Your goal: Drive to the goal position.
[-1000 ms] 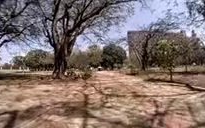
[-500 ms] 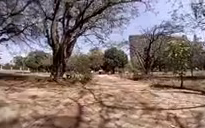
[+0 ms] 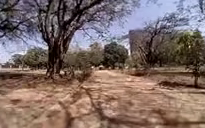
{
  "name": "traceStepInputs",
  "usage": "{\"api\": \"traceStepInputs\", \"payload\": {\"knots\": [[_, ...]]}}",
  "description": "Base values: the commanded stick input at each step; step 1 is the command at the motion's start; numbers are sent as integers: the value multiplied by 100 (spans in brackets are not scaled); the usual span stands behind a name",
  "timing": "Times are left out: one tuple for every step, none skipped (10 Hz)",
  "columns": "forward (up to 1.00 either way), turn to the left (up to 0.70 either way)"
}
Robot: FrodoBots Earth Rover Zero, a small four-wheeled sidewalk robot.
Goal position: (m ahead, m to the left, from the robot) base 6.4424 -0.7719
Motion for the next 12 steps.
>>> {"api": "traceStepInputs", "payload": {"knots": [[100, 0], [100, 0], [100, 0], [100, 0], [100, 0], [100, 0], [100, 0], [100, 0], [100, 0], [100, 0], [100, 0], [100, 0]]}}
